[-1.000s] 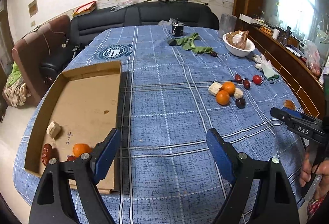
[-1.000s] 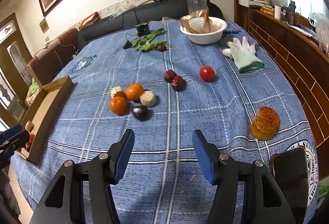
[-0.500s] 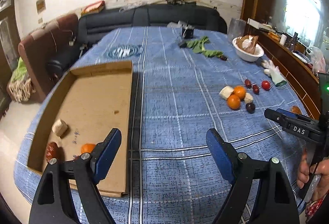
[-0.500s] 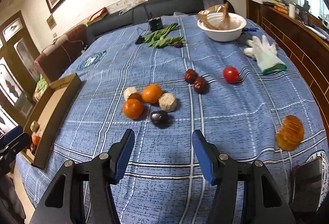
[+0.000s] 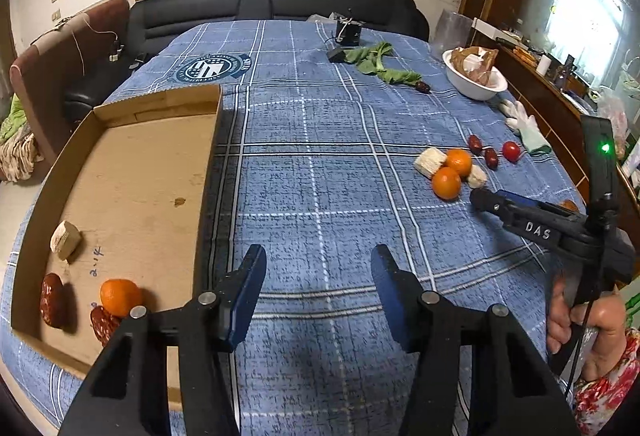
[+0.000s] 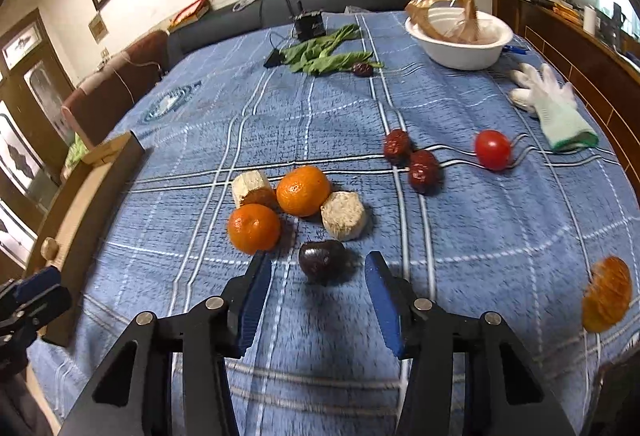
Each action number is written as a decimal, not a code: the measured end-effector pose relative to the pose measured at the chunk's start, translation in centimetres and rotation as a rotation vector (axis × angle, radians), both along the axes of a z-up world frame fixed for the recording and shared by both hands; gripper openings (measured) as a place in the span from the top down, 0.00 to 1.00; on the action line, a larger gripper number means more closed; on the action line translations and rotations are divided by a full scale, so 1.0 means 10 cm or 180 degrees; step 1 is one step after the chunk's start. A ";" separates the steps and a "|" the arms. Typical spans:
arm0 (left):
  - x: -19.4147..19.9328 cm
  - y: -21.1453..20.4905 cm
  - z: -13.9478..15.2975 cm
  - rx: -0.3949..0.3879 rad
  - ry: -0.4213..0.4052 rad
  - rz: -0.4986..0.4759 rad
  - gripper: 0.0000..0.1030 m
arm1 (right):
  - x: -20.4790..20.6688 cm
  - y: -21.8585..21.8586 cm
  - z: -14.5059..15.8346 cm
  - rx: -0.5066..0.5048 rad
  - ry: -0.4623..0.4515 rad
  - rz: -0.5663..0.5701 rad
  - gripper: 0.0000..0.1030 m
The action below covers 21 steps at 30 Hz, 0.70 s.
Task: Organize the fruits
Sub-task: 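Move both open tools back to the remaining fruit, then grasp an orange with the left tool while the right tool grasps the dark plum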
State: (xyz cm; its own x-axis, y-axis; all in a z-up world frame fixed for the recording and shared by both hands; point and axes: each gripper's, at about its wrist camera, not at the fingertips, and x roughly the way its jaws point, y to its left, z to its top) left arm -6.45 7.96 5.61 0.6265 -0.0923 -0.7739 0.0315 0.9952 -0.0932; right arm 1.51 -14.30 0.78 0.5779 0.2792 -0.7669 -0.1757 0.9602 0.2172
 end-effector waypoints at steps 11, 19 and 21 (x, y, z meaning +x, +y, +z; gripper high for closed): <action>0.46 -0.41 -0.08 -0.0132 0.0097 -0.0282 0.48 | 0.00 -0.18 -0.07 0.0127 -0.0121 -0.0140 0.76; 0.87 -0.94 -0.30 -0.0227 0.0229 -0.0556 0.48 | -0.05 -0.47 -0.01 0.0354 -0.0198 -0.0398 0.76; 0.97 -1.06 -0.37 -0.0215 0.0286 -0.0593 0.48 | -0.04 -0.50 0.00 0.0372 -0.0201 -0.0417 0.76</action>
State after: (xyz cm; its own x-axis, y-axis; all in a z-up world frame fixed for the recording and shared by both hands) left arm 3.25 -2.61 1.90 0.5226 -0.2535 -0.8140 0.2028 0.9643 -0.1701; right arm 1.07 -19.33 0.82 0.6611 0.2835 -0.6947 -0.0677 0.9446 0.3211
